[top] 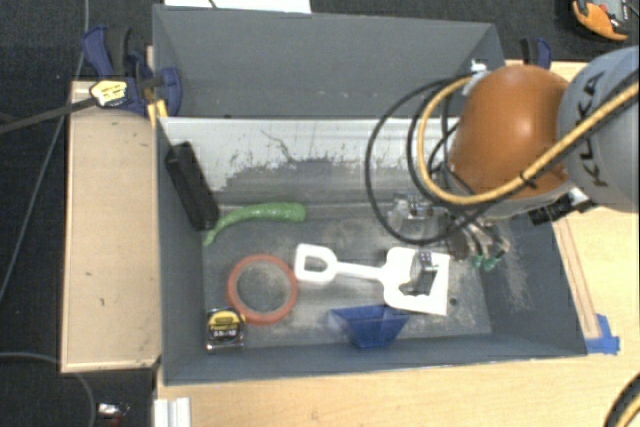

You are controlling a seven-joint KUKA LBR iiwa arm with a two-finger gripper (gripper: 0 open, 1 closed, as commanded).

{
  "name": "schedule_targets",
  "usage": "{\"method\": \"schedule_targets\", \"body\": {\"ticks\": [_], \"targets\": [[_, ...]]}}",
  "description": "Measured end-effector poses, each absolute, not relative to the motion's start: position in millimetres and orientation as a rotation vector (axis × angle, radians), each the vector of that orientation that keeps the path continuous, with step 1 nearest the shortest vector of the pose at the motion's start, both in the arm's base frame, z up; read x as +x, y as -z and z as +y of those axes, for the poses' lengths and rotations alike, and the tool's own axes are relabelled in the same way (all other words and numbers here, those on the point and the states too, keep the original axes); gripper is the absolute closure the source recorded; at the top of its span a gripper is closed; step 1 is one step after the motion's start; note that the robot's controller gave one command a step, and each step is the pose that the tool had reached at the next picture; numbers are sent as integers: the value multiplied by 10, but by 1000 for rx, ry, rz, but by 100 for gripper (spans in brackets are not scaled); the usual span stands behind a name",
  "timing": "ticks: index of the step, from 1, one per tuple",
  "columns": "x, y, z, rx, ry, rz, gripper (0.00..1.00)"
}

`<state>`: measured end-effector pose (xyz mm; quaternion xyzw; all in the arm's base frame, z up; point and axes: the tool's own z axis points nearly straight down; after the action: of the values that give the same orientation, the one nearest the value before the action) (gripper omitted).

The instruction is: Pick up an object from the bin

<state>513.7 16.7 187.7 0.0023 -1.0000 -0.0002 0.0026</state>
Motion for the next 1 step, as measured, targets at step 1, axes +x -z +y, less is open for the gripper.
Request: {"method": "schedule_targets", "body": {"ticks": [1], "targets": [[5155,-1916,166,5,1,-3145,0]]}}
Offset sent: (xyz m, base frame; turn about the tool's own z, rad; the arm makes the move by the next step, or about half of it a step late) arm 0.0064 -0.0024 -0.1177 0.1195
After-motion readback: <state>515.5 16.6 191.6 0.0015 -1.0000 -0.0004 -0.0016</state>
